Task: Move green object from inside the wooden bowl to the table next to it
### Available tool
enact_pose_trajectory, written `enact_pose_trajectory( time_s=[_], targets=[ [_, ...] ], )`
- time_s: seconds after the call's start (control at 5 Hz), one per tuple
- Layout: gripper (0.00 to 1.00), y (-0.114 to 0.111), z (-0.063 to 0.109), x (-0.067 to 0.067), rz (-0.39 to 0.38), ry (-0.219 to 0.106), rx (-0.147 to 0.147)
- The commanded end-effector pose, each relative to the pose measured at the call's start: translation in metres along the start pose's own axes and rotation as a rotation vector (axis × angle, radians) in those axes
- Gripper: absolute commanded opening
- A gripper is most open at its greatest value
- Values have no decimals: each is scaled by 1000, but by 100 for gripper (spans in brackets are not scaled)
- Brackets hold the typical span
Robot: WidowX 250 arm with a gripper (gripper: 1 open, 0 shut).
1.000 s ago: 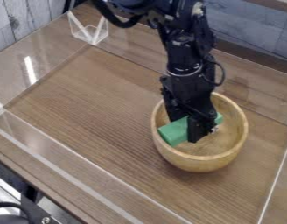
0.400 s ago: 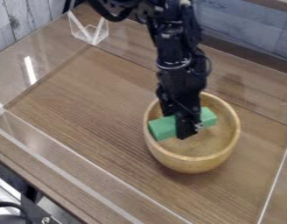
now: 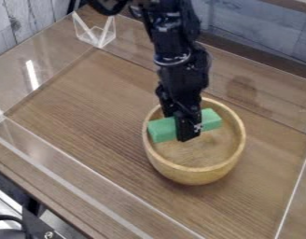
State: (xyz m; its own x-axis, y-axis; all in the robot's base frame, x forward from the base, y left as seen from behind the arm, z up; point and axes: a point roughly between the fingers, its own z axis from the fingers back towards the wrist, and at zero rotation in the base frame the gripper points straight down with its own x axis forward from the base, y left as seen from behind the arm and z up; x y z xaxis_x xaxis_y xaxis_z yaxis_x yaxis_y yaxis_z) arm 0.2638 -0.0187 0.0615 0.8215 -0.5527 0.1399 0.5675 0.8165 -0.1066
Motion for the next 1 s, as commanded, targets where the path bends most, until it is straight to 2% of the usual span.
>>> enact_pose_trajectory(
  time_s=[0.0, 0.4, 0.8],
  targets=[
    [0, -2, 18, 9, -41, -47, 33],
    [0, 9, 26, 10, -49, -38, 33],
    [0, 17, 41, 13, -100, -27, 32]
  ],
)
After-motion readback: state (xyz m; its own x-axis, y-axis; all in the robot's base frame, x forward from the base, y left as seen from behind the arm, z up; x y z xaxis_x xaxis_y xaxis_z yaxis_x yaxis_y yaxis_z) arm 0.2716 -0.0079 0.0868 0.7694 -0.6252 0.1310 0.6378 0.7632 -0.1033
